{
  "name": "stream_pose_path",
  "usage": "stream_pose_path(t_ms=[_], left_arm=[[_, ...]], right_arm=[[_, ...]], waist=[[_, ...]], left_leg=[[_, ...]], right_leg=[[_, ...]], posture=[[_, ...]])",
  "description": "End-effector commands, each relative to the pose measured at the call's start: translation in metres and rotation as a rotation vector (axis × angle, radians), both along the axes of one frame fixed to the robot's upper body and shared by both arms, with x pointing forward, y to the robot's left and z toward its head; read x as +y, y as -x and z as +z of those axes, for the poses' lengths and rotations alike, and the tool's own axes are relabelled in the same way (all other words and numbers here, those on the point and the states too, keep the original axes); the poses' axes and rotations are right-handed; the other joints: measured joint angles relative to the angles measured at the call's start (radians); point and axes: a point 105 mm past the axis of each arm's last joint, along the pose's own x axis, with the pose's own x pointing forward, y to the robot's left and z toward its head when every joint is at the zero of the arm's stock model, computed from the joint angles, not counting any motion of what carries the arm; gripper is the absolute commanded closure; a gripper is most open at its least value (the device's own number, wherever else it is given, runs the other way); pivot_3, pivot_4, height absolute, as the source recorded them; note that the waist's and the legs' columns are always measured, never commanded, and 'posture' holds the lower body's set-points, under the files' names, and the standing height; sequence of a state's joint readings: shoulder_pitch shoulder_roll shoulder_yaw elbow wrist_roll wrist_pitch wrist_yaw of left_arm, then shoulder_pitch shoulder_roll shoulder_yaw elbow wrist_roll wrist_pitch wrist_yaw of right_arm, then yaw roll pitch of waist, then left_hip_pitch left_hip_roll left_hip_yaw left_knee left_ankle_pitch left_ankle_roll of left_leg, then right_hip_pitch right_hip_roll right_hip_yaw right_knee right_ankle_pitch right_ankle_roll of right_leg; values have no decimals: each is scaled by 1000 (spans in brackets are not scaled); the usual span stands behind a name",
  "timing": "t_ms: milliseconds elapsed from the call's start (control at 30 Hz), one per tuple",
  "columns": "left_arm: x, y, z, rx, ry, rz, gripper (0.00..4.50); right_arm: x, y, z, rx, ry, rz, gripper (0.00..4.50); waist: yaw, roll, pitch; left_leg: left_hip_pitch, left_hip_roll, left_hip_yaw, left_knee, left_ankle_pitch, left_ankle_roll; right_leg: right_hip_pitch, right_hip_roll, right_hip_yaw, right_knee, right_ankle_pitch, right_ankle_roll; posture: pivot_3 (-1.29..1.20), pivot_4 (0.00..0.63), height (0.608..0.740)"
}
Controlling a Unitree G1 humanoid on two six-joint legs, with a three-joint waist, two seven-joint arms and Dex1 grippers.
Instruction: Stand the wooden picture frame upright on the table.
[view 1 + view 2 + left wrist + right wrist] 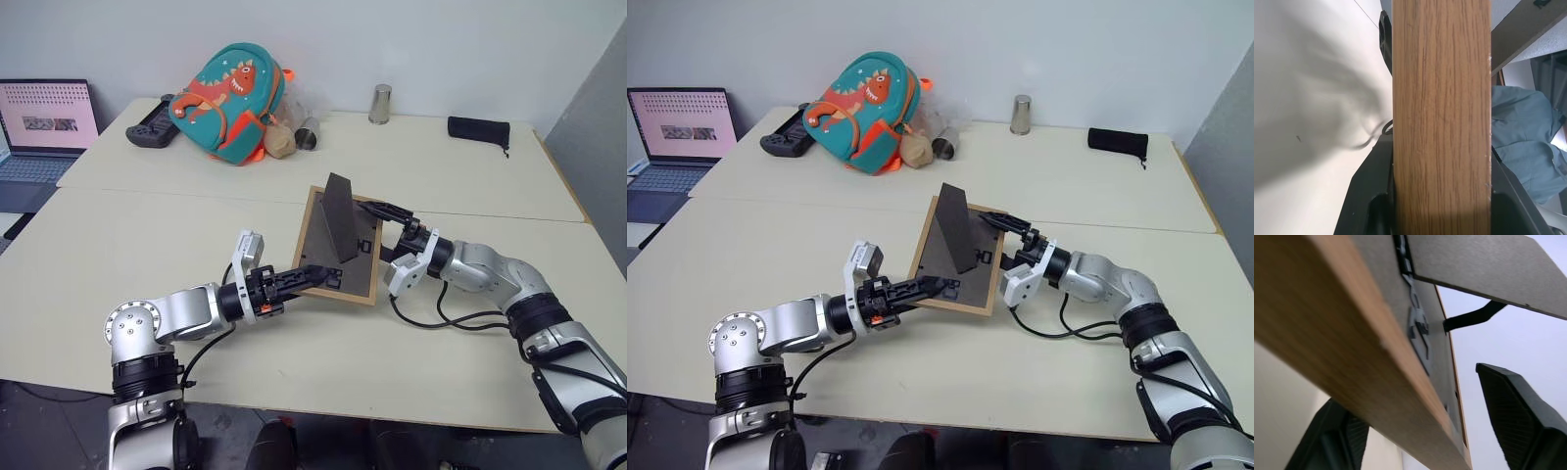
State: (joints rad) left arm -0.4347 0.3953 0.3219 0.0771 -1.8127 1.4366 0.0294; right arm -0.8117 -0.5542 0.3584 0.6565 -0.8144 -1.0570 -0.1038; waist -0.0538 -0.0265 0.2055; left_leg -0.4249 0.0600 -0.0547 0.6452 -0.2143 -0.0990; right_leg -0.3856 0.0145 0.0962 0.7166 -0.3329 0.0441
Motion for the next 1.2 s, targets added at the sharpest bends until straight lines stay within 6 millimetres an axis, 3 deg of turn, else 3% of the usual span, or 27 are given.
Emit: stream_pose_path(t_ms=[33,133,233,300,433,600,667,767,833,900,1033,1100,1200], left_arm=[[-2,2,11,-17,23,15,3199],[-3,2,11,-7,16,22,3199],[-2,1,11,-8,7,33,3199],[0,0,10,-7,-12,54,2500],[10,-1,13,-32,-38,69,1616],[41,-17,30,-126,-108,166,425],[55,-22,39,-228,-216,221,41],[67,-29,41,-373,-414,287,0],[67,-29,40,-459,-503,290,0],[61,-28,35,-623,-669,290,0],[54,-31,30,-826,-806,309,0],[52,-32,27,-873,-832,312,0],[52,-31,23,-901,-840,308,0]], right_arm=[[0,3,22,-80,-41,37,2005],[-1,2,22,-80,-43,36,2651],[-3,2,23,-81,-45,33,2794],[-4,2,23,-80,-51,32,2799],[-6,2,23,-59,-59,34,3141],[-12,-6,17,59,-104,-2,3144],[-14,-12,17,183,-181,-29,3145],[-13,-20,20,418,-312,-44,3145],[-11,-24,24,586,-392,-27,3153],[-7,-34,30,888,-539,7,3153],[1,-35,23,1297,-623,80,3154],[4,-35,18,1445,-645,86,3155],[6,-33,14,1535,-621,80,3155]], waist=[[1,0,0],[1,0,0],[1,0,0],[1,0,0],[0,0,0],[-1,0,0],[-3,0,0],[-6,0,0],[-4,1,1],[-3,1,0],[6,1,1],[8,1,0],[8,1,1]], left_leg=[[0,0,0,0,0,0],[0,0,0,0,0,0],[1,0,0,0,0,0],[1,0,0,0,0,0],[1,0,0,0,0,0],[1,0,0,0,0,0],[1,0,0,0,0,1],[2,1,0,-1,0,0],[2,0,0,-1,0,0],[2,1,0,-1,0,0],[2,2,0,-1,0,0],[2,1,0,-2,-1,2],[2,1,1,-2,-2,5]], right_leg=[[0,0,0,0,0,0],[0,0,0,0,0,0],[0,0,0,0,0,0],[0,0,0,0,0,0],[1,0,0,0,0,0],[1,0,0,1,0,0],[1,1,0,0,0,0],[2,1,0,0,0,-1],[2,0,0,0,0,-1],[2,0,0,-1,0,-1],[2,1,-1,-1,0,-1],[2,1,-1,-1,0,-1],[1,1,0,-1,0,-1]], posture=[[0,150,740],[0,150,740],[0,150,740],[0,150,740],[0,150,740],[0,150,740],[0,150,740],[0,150,740],[0,150,740],[0,150,740],[0,150,740],[0,150,740],[0,150,740]])
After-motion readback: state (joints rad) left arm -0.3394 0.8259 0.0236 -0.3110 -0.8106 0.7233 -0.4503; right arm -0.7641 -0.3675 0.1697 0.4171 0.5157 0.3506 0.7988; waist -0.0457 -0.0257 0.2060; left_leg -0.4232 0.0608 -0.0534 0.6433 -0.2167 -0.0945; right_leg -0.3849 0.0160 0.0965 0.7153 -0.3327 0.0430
